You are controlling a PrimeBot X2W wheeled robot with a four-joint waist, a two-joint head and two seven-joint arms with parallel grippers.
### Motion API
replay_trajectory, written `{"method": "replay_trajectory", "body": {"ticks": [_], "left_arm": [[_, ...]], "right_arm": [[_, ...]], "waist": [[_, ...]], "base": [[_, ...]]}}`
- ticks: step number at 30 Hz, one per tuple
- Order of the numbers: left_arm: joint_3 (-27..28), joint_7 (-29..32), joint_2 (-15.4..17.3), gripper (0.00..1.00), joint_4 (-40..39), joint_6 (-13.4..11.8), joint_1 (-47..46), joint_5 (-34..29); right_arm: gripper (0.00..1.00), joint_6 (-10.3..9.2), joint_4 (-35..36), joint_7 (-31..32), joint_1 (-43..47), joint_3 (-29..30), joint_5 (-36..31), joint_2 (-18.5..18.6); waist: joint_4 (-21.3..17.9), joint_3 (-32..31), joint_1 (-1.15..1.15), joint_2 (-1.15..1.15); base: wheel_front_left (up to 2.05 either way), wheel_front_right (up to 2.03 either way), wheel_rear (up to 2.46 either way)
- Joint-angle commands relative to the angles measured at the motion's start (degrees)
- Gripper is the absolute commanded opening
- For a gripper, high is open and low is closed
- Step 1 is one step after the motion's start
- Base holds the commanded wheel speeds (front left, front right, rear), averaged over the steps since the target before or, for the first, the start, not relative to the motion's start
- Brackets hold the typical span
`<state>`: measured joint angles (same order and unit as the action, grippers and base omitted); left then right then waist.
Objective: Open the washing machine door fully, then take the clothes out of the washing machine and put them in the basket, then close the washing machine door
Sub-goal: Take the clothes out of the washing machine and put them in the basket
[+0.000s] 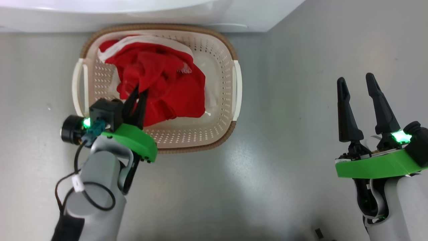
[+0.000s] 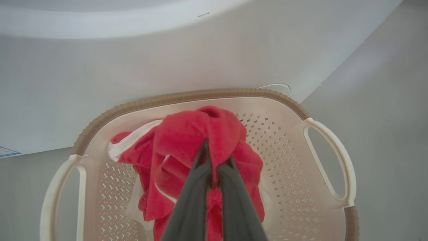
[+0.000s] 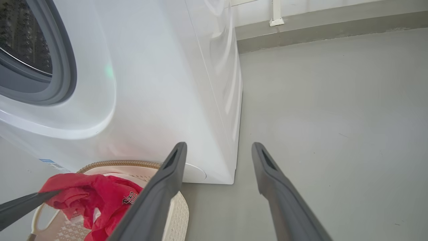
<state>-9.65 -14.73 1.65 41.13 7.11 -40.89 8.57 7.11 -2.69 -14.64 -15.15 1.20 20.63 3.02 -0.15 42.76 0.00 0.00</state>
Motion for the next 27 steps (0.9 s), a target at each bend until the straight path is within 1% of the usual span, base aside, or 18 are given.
{"method": "replay_trajectory", "body": {"ticks": [1, 10, 15, 17, 19, 20, 21, 22, 27], "left_arm": [[0.4, -0.3, 2.5, 0.0, 0.5, 0.4, -0.2, 0.0], [-0.7, -0.3, 4.1, 0.0, 10.7, 0.4, -5.4, 2.2], [-0.8, -0.3, 4.8, 0.0, 13.1, 0.4, -6.8, 3.4], [-0.6, -0.3, 4.9, 0.18, 13.4, 0.4, -7.1, 3.8], [-0.4, -0.3, 4.9, 0.38, 13.3, 0.4, -7.2, 4.1], [0.0, -0.3, 4.6, 0.69, 12.8, 0.4, -6.9, 4.4], [0.4, -0.3, 4.5, 0.89, 12.5, 0.4, -6.6, 4.5], [0.8, -0.3, 4.4, 1.0, 12.2, 0.4, -6.2, 4.7], [2.3, -0.3, 4.0, 1.0, 10.1, 0.4, -3.9, 5.0]], "right_arm": [[1.0, 0.37, 1.6, -0.4, 0.3, -1.5, 0.4, -0.1], [1.0, 0.37, 1.9, -0.4, 0.0, -2.1, 0.5, -0.1], [1.0, 0.37, 2.0, -0.4, -0.1, -2.2, 0.5, -0.1], [1.0, 0.37, 2.0, -0.4, -0.1, -2.1, 0.4, -0.1], [1.0, 0.37, 1.9, -0.4, -0.1, -1.9, 0.3, -0.1], [1.0, 0.37, 1.8, -0.4, 0.0, -1.6, 0.0, -0.1], [1.0, 0.37, 1.8, -0.4, 0.1, -1.6, -0.1, -0.1], [1.0, 0.37, 1.8, -0.4, 0.2, -1.5, -0.2, -0.1], [1.0, 0.37, 1.2, -0.4, 0.5, -1.6, -0.6, -0.1]], "waist": [[-0.7, 1.4, 0.0, 0.0], [-2.0, 3.3, 0.0, 0.0], [-2.5, 3.5, 0.0, 0.0], [-2.4, 3.5, 0.0, 0.0], [-2.2, 3.3, 0.0, 0.0], [-1.9, 2.8, 0.0, 0.0], [-1.8, 2.4, 0.0, 0.0], [-1.7, 2.0, 0.0, 0.0], [-1.1, -0.5, 0.0, 0.0]], "base": [[0.0, 0.0, 0.0], [0.0, 0.0, 0.0], [0.0, 0.0, 0.0], [0.0, 0.0, 0.0], [0.0, 0.0, 0.0], [0.0, 0.0, 0.0], [0.0, 0.0, 0.0], [0.0, 0.0, 0.0], [0.0, 0.0, 0.0]]}}
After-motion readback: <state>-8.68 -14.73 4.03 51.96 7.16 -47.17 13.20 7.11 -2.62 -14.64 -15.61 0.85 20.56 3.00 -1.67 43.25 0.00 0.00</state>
